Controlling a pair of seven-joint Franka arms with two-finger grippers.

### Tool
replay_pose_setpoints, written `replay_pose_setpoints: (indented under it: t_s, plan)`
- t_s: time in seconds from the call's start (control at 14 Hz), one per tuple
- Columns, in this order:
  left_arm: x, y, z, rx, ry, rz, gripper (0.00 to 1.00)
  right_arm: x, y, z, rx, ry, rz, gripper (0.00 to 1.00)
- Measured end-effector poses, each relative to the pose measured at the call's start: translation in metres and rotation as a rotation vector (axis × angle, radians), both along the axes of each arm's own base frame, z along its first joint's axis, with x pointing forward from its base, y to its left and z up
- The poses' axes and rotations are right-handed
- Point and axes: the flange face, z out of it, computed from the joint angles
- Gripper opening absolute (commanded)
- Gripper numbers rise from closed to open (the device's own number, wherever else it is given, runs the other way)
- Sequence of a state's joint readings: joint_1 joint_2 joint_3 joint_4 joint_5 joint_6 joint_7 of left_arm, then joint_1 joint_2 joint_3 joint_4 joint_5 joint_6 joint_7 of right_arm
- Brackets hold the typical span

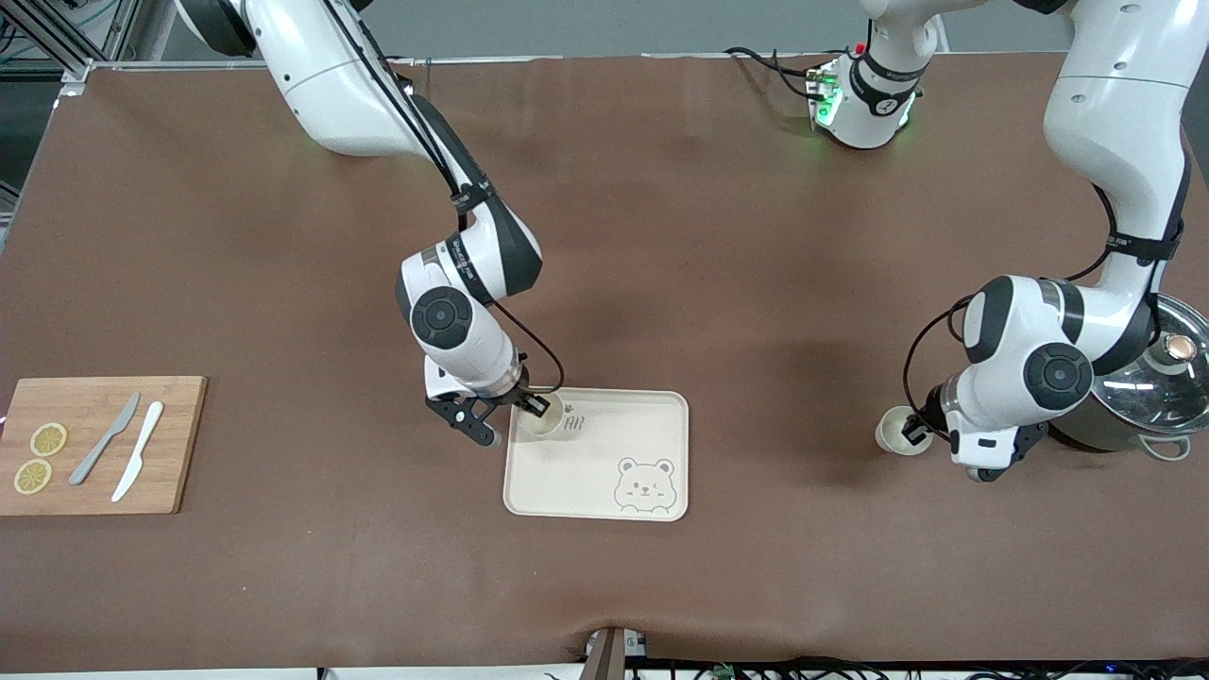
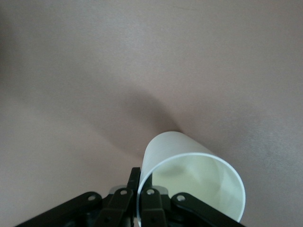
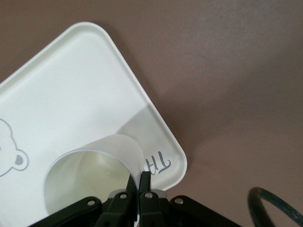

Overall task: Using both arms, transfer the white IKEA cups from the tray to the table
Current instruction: 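Set the cup near the pot while the right gripper carries its cup away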

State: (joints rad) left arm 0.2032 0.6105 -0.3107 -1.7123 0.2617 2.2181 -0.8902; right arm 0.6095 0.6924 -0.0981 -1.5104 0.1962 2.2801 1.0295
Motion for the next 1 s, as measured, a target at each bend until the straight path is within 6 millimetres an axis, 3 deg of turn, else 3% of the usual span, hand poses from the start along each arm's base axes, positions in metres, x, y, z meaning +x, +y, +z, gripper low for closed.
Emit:
replay_pose_setpoints:
  t_s: [0.07,0.14,0.21,0.29,0.36,0.5,0.71,0.86,1.0]
  plan:
    - [0.0,-0.001,-0.003,-0.004,-0.006,-0.001,0.06,0.002,-0.006,0.017,-0.003,0.01,-0.005,0.0]
    - [0.001,-0.002,-0.007,-0.008,-0.012,-0.002,0.24,0.004,-0.016,0.037,-0.009,0.029,-0.001,0.0]
    - [0.001,-0.002,-0.009,-0.011,-0.014,-0.002,0.52,0.006,-0.033,0.056,-0.017,0.055,0.022,0.0]
    - [0.001,-0.002,-0.01,-0.012,-0.015,-0.002,0.88,0.008,-0.055,0.072,-0.024,0.077,0.056,0.0]
    - [0.001,-0.003,-0.01,-0.013,-0.017,-0.003,1.0,0.01,-0.084,0.084,-0.031,0.087,0.099,0.0]
    - [0.002,-0.004,-0.007,-0.014,-0.025,-0.005,1.0,0.007,-0.155,0.093,-0.051,0.094,0.186,0.0]
    - [0.006,-0.002,0.011,-0.01,-0.054,-0.01,1.0,-0.013,-0.255,0.078,-0.046,0.125,0.318,0.0]
    - [0.009,0.003,0.034,-0.001,-0.081,-0.034,1.0,-0.028,-0.318,0.059,-0.029,0.135,0.382,0.0]
    - [0.009,0.015,0.065,0.021,-0.085,-0.071,1.0,-0.042,-0.362,0.043,-0.015,0.153,0.426,0.0]
